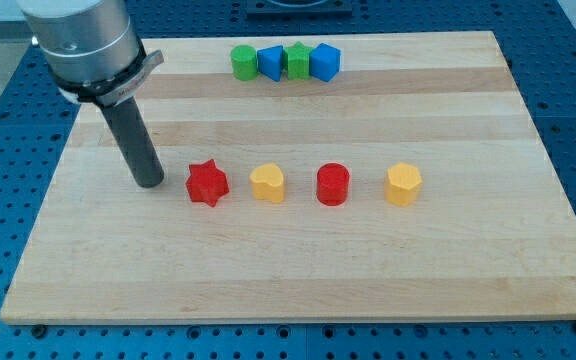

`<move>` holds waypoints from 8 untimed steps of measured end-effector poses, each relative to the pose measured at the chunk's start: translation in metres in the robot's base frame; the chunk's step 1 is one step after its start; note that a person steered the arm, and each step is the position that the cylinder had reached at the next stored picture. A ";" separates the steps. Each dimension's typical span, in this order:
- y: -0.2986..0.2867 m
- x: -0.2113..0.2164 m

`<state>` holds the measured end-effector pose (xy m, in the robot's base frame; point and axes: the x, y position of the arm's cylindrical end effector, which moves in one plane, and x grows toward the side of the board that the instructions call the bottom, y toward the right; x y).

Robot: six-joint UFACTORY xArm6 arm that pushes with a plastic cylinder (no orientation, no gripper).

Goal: Move the red star to the left of the yellow heart

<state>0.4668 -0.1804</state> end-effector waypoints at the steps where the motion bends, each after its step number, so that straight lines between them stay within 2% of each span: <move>1: 0.003 0.009; 5: 0.054 0.009; 6: 0.051 0.009; 7: 0.050 -0.028; 8: 0.106 -0.064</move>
